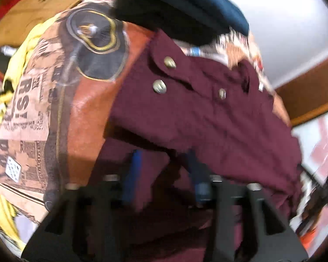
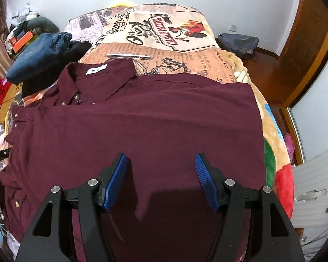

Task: Fold large clothes

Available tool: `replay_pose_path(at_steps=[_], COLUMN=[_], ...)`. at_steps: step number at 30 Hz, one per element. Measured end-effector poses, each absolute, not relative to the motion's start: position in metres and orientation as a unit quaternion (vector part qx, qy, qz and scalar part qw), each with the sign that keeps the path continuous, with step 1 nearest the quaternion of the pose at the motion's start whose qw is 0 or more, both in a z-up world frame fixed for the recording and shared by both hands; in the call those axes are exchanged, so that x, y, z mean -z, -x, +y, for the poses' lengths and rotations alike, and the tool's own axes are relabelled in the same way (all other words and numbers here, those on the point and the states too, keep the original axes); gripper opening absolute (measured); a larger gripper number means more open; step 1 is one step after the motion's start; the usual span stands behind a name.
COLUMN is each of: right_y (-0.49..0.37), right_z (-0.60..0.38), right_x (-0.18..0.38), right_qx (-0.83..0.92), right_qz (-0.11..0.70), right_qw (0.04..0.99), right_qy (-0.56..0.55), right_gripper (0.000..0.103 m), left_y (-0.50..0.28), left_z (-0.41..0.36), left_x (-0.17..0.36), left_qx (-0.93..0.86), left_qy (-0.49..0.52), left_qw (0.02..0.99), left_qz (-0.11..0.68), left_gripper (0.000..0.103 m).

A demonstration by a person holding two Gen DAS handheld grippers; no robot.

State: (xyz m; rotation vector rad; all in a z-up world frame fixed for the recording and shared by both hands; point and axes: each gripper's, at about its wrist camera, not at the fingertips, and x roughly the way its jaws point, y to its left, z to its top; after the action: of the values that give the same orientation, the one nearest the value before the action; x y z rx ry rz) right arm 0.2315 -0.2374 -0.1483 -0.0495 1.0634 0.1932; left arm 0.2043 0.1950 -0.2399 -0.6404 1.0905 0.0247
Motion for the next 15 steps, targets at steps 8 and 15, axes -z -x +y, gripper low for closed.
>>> replay_pose_path(at_steps=[8, 15], right_y=[-0.223, -0.213], right_z=[-0.26, -0.284], right_x=[0.136, 0.136], right_qx=[-0.077, -0.049], right_qz=[0.491, 0.494], right_qw=[0.867, 0.867], right_qy=[-0.022, -0.03], right_gripper=[0.061, 0.061], left_y=[-0.219, -0.246], left_z=[0.215, 0.179], left_x=[0.256, 0.226], left_qx=[-0.034, -0.075], left_qy=[0.346, 0.24], left_qw=[0.794, 0.841], left_qz=[0.499, 0.478], left_gripper=[0.06, 0.005])
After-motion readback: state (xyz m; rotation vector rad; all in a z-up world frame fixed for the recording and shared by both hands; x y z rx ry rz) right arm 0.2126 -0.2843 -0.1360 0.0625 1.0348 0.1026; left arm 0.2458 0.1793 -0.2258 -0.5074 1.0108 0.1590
